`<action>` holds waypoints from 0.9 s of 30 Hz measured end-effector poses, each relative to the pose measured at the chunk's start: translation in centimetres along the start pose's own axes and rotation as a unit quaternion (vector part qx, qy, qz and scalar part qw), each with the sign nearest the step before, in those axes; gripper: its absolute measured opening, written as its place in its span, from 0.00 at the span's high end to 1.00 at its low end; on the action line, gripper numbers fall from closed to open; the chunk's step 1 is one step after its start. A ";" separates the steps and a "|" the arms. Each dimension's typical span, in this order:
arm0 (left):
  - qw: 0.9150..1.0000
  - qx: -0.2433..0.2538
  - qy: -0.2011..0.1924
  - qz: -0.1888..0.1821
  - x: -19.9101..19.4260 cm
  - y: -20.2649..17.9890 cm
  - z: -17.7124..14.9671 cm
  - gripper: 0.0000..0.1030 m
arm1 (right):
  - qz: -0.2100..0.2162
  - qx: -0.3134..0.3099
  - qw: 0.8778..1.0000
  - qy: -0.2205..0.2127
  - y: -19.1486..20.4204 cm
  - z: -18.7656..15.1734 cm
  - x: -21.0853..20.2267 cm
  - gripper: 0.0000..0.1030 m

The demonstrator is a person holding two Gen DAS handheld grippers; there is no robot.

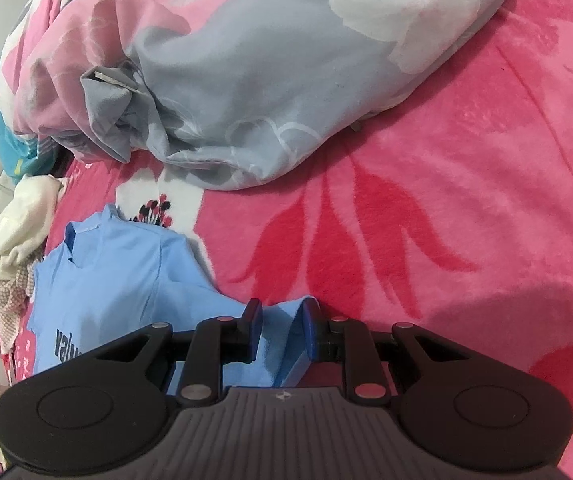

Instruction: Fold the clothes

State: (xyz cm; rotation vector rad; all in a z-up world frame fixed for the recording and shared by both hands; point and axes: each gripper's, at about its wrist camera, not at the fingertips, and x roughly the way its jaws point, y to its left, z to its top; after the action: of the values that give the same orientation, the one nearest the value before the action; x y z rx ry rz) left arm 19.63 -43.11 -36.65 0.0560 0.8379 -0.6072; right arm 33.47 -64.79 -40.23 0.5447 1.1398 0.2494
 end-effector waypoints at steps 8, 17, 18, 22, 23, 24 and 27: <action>0.999 0.024 -0.010 -0.040 -0.7 0.4 0.0 0.96 | -0.005 -0.001 1.000 0.003 -0.2 0.4 0.2 0.81; 0.992 -0.004 0.051 -0.113 1.6 1.7 0.7 0.96 | -0.083 -0.110 0.990 -0.005 1.6 0.9 -0.3 0.81; 0.991 -0.007 0.060 -0.119 2.0 1.9 0.6 0.95 | -0.089 -0.117 0.989 -0.002 1.6 0.9 -0.2 0.81; 0.986 -0.049 0.073 -0.142 3.1 3.0 0.3 0.91 | -0.123 -0.161 0.979 -0.022 2.6 0.8 -1.2 0.80; 0.985 -0.058 0.073 -0.148 3.1 3.2 0.3 0.86 | -0.128 -0.172 0.976 -0.032 2.9 0.7 -1.8 0.80; 0.983 -0.066 0.074 -0.153 3.2 3.3 0.2 0.80 | -0.129 -0.181 0.974 -0.042 3.2 0.6 -2.4 0.80; 0.982 -0.065 0.071 -0.160 3.1 3.0 0.0 0.72 | -0.077 -0.208 0.974 -0.044 4.3 0.2 -3.6 0.80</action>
State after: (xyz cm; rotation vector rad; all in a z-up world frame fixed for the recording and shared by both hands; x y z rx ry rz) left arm 22.73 -42.09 -39.41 -0.1590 1.0342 -0.8562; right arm 32.52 -62.81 -35.07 0.0946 1.0020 0.3171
